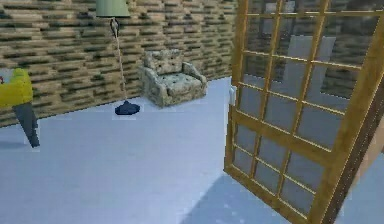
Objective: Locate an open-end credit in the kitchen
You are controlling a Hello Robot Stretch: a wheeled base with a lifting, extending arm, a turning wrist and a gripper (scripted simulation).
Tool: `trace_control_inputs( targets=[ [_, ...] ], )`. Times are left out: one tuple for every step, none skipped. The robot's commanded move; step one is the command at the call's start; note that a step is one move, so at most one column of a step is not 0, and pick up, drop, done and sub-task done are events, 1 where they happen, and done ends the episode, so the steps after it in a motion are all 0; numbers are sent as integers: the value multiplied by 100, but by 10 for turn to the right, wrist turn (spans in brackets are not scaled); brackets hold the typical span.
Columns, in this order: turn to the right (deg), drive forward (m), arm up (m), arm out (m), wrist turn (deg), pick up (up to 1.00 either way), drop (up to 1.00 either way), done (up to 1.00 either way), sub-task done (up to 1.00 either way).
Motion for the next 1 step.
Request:
trace_control_inputs(
  targets=[
    [-330,0,0,0,0,0,0,0,0]
  ],
)
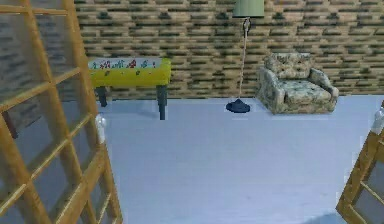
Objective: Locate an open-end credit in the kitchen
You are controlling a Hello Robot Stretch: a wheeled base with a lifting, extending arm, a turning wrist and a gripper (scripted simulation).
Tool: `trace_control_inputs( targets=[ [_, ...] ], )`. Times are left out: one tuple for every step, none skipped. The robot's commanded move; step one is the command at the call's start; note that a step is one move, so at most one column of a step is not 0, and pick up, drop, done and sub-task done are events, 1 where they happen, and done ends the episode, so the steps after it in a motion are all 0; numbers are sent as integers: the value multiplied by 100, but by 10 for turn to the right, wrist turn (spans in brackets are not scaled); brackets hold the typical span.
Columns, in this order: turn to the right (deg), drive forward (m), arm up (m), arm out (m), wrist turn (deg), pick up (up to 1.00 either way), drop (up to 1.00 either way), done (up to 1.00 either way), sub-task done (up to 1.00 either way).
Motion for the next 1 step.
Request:
trace_control_inputs(
  targets=[
    [0,100,0,0,0,0,0,0,0]
  ],
)
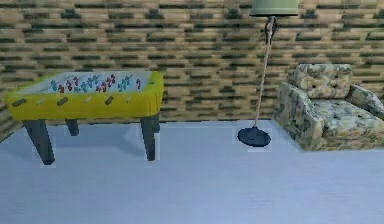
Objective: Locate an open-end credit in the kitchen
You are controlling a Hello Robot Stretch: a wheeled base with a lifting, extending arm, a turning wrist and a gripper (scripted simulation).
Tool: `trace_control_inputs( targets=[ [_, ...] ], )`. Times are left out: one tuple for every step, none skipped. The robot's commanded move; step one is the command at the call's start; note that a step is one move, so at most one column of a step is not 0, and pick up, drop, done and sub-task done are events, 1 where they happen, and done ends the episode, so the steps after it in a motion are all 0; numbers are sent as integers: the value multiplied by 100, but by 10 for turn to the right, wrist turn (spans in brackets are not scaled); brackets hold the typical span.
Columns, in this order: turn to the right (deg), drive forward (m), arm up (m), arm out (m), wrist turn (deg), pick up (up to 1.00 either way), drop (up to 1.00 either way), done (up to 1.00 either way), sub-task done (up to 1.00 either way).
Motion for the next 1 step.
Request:
trace_control_inputs(
  targets=[
    [-90,0,0,0,0,0,0,0,0]
  ],
)
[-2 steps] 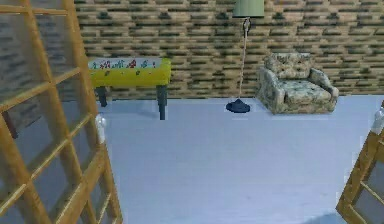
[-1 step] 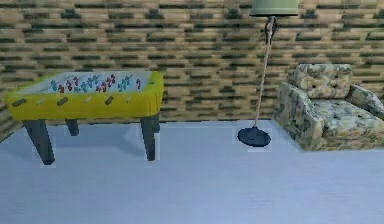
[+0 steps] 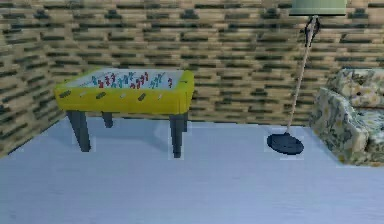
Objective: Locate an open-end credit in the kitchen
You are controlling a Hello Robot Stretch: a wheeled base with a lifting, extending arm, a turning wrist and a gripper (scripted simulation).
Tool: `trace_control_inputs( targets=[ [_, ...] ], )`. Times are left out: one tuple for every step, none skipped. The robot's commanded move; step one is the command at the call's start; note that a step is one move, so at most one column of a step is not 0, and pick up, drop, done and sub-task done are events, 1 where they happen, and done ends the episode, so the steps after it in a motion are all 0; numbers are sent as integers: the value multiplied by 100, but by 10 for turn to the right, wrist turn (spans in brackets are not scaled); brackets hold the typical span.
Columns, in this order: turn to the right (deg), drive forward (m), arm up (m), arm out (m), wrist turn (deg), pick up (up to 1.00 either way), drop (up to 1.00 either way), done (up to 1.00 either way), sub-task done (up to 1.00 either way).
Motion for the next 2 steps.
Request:
trace_control_inputs(
  targets=[
    [0,30,0,0,0,0,0,0,0],
    [-360,0,0,0,0,0,0,0,0]
  ],
)
